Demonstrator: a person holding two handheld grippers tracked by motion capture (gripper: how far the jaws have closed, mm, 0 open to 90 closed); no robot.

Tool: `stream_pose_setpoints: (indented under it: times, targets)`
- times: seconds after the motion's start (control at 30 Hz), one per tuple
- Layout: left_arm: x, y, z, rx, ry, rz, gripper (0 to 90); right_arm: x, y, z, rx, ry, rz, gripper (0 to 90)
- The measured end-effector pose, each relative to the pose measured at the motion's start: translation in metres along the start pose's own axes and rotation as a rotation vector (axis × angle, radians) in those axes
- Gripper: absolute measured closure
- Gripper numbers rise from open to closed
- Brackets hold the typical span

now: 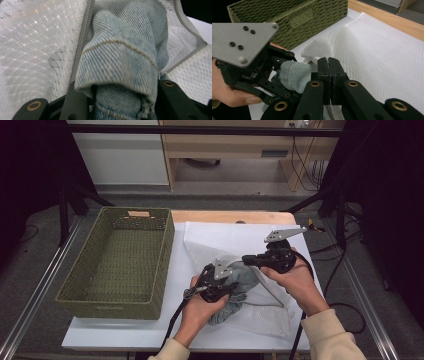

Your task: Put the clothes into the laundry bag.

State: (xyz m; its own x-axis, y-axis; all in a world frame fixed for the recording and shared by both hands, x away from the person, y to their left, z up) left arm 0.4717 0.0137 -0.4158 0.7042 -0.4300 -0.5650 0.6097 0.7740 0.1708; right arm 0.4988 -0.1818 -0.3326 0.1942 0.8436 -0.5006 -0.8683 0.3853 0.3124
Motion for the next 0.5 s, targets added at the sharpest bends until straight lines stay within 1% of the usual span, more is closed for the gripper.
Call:
stream_pose_setpoints:
  times: [0.1,0.23,0.3,0.33,0.37,0.4,0.43,0.47,0.5]
  targets:
    - [0.008,0.0,0.003,-0.042,-0.003,-0.001,59.6,0.001,-0.001,-0.001,0.006,0.001,-0.004,89.3]
    - [0.017,-0.003,0.008,-0.049,-0.01,0.012,57.0,0.002,-0.007,-0.004,0.018,-0.008,-0.025,89.2]
    - [0.021,-0.004,0.009,-0.051,-0.015,0.03,53.4,0.003,-0.011,-0.007,0.039,-0.015,-0.039,89.2]
    - [0.024,-0.006,0.011,-0.061,-0.024,0.041,45.7,0.004,-0.018,-0.011,0.062,-0.032,-0.06,89.2]
    - [0.025,-0.006,0.012,-0.065,-0.028,0.043,42.4,0.004,-0.02,-0.012,0.076,-0.039,-0.065,89.2]
    - [0.026,-0.007,0.013,-0.069,-0.036,0.049,42.4,0.004,-0.02,-0.012,0.076,-0.039,-0.065,89.2]
    - [0.026,-0.008,0.014,-0.066,-0.045,0.049,38.2,0.004,-0.024,-0.014,0.08,-0.047,-0.071,89.1]
    - [0.026,-0.009,0.014,-0.067,-0.045,0.041,35.9,0.004,-0.026,-0.016,0.099,-0.058,-0.074,89.2]
    - [0.023,-0.009,0.014,-0.057,-0.047,0.032,33.3,0.005,-0.029,-0.019,0.105,-0.066,-0.076,89.1]
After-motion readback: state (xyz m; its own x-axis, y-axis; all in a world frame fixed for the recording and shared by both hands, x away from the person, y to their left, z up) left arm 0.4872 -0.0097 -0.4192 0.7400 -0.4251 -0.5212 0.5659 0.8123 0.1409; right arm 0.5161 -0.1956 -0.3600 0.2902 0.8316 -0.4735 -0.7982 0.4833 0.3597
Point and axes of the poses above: each handheld gripper's, and its own axes: x roughly forward along the jaws, z roughly out of its top, y roughly to its left, the point moved 1 cm from there along x, roughly forward along the jaws, and after that the axes turned 15 degrees about z, right-handed, at the moved point
